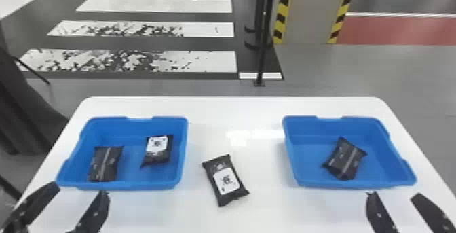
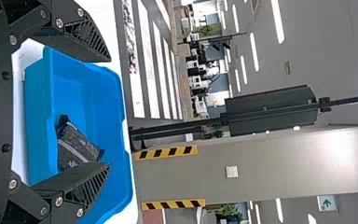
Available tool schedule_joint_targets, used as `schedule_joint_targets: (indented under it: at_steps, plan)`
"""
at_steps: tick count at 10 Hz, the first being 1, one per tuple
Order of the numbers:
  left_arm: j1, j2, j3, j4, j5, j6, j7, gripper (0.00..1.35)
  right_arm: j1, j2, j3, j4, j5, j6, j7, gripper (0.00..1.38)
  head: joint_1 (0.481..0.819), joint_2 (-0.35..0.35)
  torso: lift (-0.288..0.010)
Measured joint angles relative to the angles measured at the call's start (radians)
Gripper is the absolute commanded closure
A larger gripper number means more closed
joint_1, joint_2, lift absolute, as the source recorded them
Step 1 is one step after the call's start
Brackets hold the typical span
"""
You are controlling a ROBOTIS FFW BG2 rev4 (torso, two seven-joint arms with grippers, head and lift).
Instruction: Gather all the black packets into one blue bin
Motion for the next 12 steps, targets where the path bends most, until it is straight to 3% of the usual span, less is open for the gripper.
schedule_joint_targets:
  at_steps: [7, 9, 12]
  plan:
    - [-0.011, 0.004, -0.004, 0.000, -0.024, 0.015, -0.010, 0.10, 0.000, 0.000, 0.000, 0.002, -0.001, 0.000, 0.001, 0.24, 0.695, -0.018, -0.110]
    - [-0.048, 0.023, -0.037, -0.003, -0.066, 0.065, -0.027, 0.10, 0.000, 0.000, 0.000, 0.002, -0.001, 0.000, 0.002, 0.24, 0.695, -0.042, -0.110]
    - [-0.166, 0.068, -0.114, -0.004, -0.151, 0.222, -0.053, 0.10, 0.000, 0.000, 0.000, 0.004, -0.003, 0.000, 0.003, 0.24, 0.695, -0.111, -0.110]
